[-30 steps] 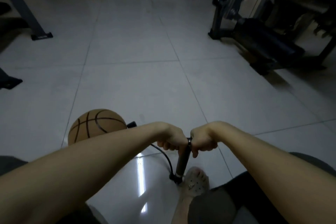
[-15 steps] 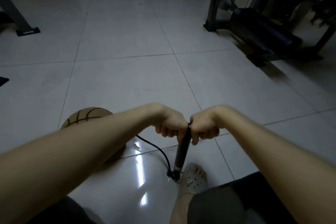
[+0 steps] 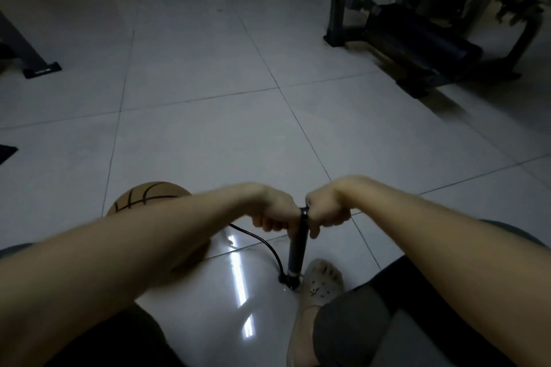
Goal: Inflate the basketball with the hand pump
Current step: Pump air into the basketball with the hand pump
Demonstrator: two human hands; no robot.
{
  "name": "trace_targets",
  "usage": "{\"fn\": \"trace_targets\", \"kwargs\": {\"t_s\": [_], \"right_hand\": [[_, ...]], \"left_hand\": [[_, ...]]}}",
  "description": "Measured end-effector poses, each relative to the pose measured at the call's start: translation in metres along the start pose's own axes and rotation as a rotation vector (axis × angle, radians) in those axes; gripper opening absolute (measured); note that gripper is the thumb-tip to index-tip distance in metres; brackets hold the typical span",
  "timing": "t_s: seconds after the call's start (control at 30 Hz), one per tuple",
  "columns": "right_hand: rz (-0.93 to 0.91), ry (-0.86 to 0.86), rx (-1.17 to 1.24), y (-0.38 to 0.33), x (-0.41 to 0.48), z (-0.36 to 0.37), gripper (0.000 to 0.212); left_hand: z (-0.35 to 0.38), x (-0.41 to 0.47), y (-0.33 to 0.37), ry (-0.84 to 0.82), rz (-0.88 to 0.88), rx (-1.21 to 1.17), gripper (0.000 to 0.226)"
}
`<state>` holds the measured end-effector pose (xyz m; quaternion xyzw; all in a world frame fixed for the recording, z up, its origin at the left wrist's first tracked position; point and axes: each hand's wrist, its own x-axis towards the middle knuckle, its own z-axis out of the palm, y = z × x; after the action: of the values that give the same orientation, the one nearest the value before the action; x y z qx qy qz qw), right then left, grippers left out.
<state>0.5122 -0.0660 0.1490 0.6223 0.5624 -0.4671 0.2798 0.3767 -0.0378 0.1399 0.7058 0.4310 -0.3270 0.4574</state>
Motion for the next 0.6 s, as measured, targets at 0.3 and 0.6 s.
{"fn": "trace_targets", "kwargs": {"t_s": [0.3, 0.6], "right_hand": [[-0.073, 0.080, 0.088, -0.023, -0.101, -0.083, 0.037], [-0.021, 0.045, 0.067, 0.001, 0.018, -0.007, 0.005]], "left_hand": [[-0.090, -0.095, 0.029, 0.021, 0.119, -0.003, 0.042], [-0.015, 0.024, -0.017, 0.010, 0.083, -0.064, 0.026]]}}
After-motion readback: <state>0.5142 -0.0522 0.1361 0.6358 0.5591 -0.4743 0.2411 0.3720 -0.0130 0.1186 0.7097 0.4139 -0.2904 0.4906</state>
